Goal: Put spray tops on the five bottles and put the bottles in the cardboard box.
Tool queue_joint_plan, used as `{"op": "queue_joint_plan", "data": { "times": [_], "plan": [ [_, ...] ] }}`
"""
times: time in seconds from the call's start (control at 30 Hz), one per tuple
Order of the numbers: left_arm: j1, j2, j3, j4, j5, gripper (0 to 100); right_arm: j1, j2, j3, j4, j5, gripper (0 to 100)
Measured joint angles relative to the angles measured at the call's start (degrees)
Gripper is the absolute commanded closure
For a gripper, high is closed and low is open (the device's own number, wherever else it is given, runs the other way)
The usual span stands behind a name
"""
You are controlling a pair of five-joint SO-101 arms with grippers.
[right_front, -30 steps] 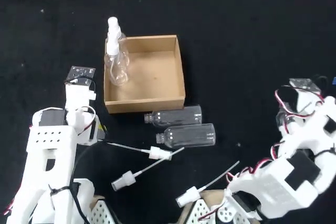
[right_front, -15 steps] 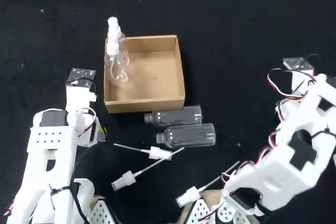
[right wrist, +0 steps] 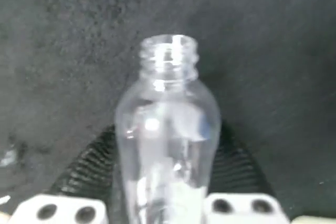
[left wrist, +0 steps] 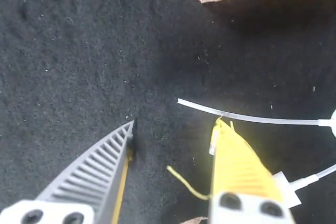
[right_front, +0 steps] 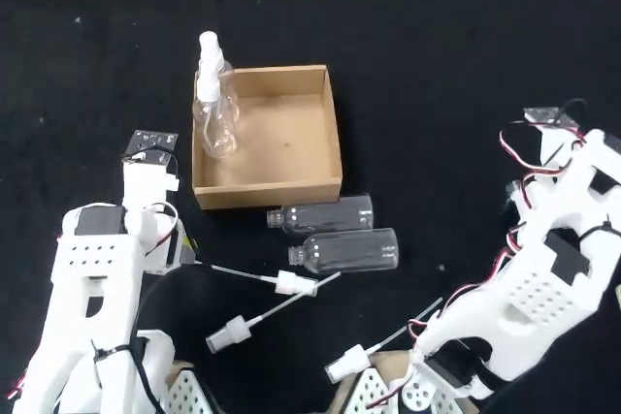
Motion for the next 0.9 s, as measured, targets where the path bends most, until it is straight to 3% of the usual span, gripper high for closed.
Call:
{"op": "queue_joint_plan", "data": {
  "times": [0.2, 0.43, 0.57, 0.77, 0.9],
  "plan": [
    [0.0, 0.0, 0.0, 0.0, 0.0, 79, -2.3, -0.4, -3.3, 6.4, 1.9, 97.5],
    [0.0, 0.0, 0.0, 0.0, 0.0, 79, 1.6, -2.3, 3.3, -3.5, 25.5, 98.7],
    [0.0, 0.0, 0.0, 0.0, 0.0, 79, 2.6, -4.4, 8.1, -4.1, 34.6, 97.9],
    [0.0, 0.0, 0.0, 0.0, 0.0, 79, 2.5, -5.3, 9.1, -4.0, 40.6, 73.1],
    [0.0, 0.0, 0.0, 0.0, 0.0, 79, 2.5, -5.3, 9.1, -4.0, 38.0, 71.8]
  ]
}}
